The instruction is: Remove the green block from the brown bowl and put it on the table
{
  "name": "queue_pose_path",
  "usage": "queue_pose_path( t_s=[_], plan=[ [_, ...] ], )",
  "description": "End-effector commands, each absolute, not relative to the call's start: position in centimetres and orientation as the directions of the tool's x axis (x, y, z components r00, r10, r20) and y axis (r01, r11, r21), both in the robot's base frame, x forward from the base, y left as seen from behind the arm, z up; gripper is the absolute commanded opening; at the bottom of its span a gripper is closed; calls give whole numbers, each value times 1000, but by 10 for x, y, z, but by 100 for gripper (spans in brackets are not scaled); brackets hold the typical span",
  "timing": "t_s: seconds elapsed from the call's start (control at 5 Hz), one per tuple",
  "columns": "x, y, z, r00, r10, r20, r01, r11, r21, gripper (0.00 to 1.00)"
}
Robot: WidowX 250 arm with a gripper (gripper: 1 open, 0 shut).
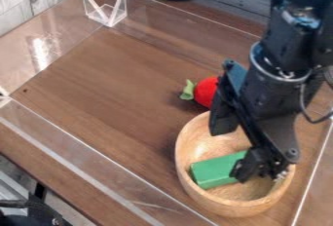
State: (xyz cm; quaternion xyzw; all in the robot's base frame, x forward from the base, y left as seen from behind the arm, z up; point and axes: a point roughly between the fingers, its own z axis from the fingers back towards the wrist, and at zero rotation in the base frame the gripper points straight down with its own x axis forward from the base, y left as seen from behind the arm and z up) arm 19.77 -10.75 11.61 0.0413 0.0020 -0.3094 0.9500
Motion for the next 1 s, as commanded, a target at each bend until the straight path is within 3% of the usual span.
queue_pose_path(
  t_s=[0.0, 0.4, 0.8],
  plan=[
    [198, -113, 127, 808, -587, 38, 583, 808, 90, 100],
    [200, -112, 121, 806, -586, 78, 580, 810, 90, 100],
    [196, -126, 107, 897, -428, 112, 422, 903, 78, 100]
  ],
)
